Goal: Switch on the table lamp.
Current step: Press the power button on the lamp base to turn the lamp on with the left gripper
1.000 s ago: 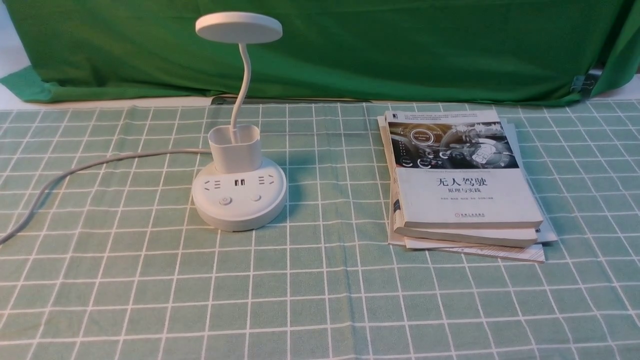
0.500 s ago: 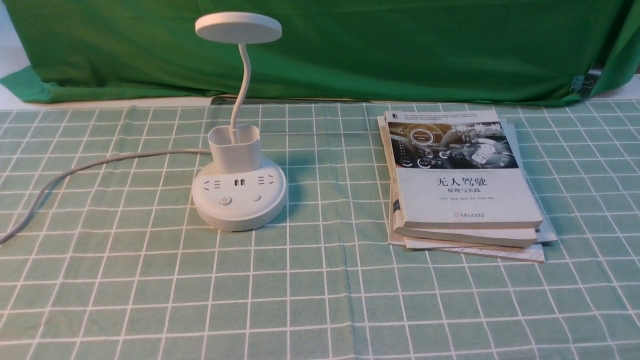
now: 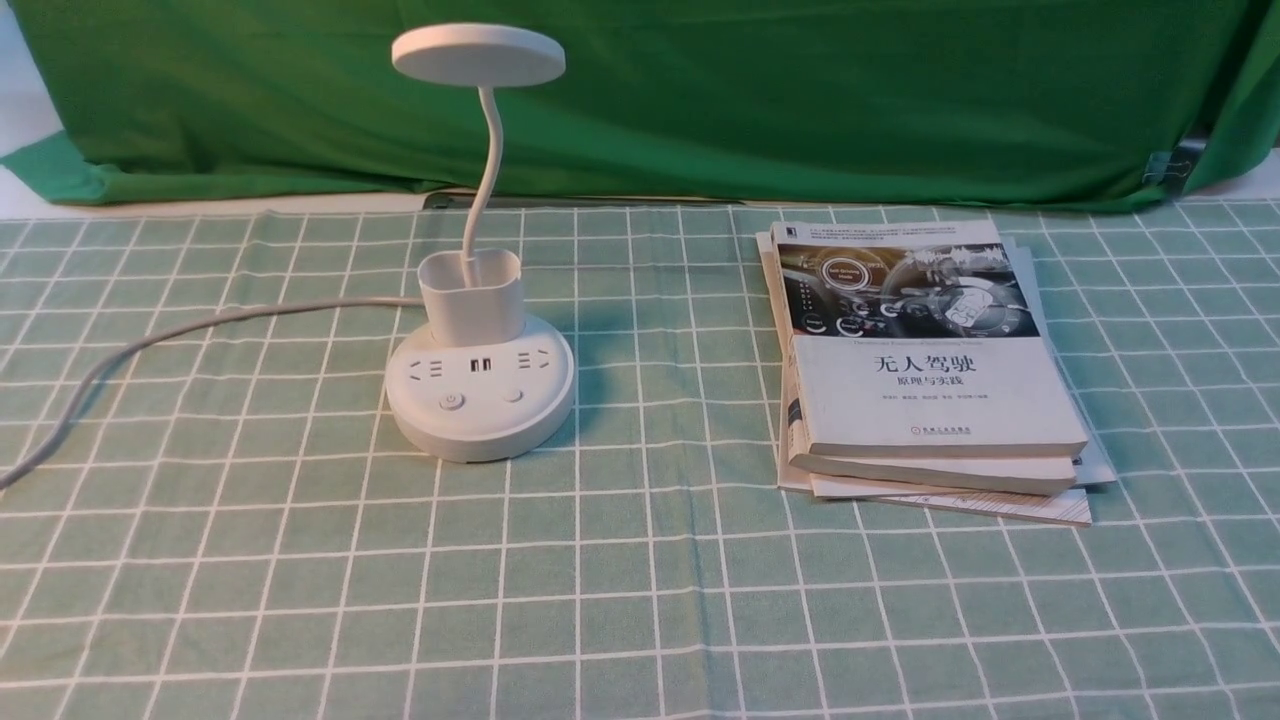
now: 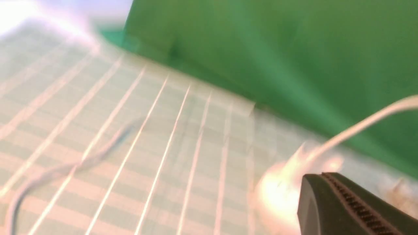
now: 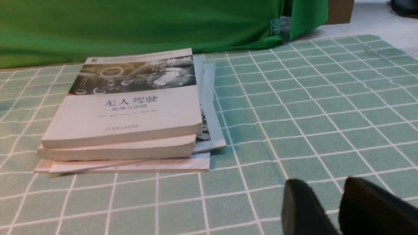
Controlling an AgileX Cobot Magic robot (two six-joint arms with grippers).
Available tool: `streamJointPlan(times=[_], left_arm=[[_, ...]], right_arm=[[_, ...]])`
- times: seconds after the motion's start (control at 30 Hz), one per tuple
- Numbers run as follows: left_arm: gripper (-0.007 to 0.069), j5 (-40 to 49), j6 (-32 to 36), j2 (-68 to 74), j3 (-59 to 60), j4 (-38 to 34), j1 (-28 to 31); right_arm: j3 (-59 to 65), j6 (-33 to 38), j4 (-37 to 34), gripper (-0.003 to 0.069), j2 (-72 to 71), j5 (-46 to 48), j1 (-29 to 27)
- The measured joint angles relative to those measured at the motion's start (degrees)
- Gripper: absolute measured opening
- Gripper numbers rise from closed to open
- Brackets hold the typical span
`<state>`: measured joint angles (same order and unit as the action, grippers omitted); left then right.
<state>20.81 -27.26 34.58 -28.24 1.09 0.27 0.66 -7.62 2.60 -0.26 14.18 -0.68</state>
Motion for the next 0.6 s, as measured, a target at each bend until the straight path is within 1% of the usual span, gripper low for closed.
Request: streamJointPlan(times=[0.03, 0.07, 0.1, 0.13, 0.17, 0.2, 0.23, 0.27, 0.33, 0.37, 0.4, 0.43, 0.5, 0.57, 0.6], left_arm=[[-0.0001, 1.2, 2.3, 2.5, -0.6, -1.9, 0.0], [0.0, 2.4, 5.1, 5.6, -1.4, -5.3, 0.0], [0.0, 4.2, 9.6, 8.1, -2.3, -8.9, 0.0], [0.0, 6.2, 15.2, 11.3, -3.2, -14.4, 0.0], [0.0, 8.6, 24.3, 15.7, -4.3, -23.4, 0.0], [0.0, 10.7, 31.4, 19.0, -5.1, -30.2, 0.0], [0.0, 12.4, 35.6, 21.6, -5.7, -35.7, 0.0], [0.0, 14.4, 42.2, 25.0, -6.3, -42.1, 0.0], [0.0, 18.3, 52.1, 31.0, -7.8, -51.7, -0.2], [0.0, 18.3, 52.1, 31.7, -7.8, -51.7, -0.3], [0.0, 19.3, 56.0, 35.9, -9.6, -56.2, -1.7], [-0.0001, 18.9, 57.3, 38.1, -10.8, -57.1, -3.0], [-0.0003, 16.0, 57.1, 43.6, -14.3, -56.2, -7.4], [-0.0004, 12.3, 52.4, 48.1, -19.0, -49.9, -12.3], [-0.0004, 10.1, 46.9, 50.8, -22.1, -42.6, -15.5]], right_arm=[[0.0, 0.0, 0.0, 0.0241, 0.0, 0.0, 0.0], [0.0, 0.0, 0.0, 0.0241, 0.0, 0.0, 0.0], [0.0, 0.0, 0.0, 0.0241, 0.0, 0.0, 0.0], [0.0, 0.0, 0.0, 0.0241, 0.0, 0.0, 0.0], [0.0, 0.0, 0.0, 0.0241, 0.0, 0.0, 0.0], [0.0, 0.0, 0.0, 0.0241, 0.0, 0.0, 0.0], [0.0, 0.0, 0.0, 0.0241, 0.0, 0.0, 0.0], [0.0, 0.0, 0.0, 0.0241, 0.0, 0.0, 0.0], [0.0, 0.0, 0.0, 0.0241, 0.0, 0.0, 0.0], [0.0, 0.0, 0.0, 0.0241, 0.0, 0.0, 0.0], [0.0, 0.0, 0.0, 0.0241, 0.0, 0.0, 0.0], [0.0, 0.0, 0.0, 0.0241, 0.0, 0.0, 0.0], [0.0, 0.0, 0.0, 0.0241, 0.0, 0.0, 0.0], [0.0, 0.0, 0.0, 0.0241, 0.0, 0.0, 0.0], [0.0, 0.0, 0.0, 0.0241, 0.0, 0.0, 0.0]])
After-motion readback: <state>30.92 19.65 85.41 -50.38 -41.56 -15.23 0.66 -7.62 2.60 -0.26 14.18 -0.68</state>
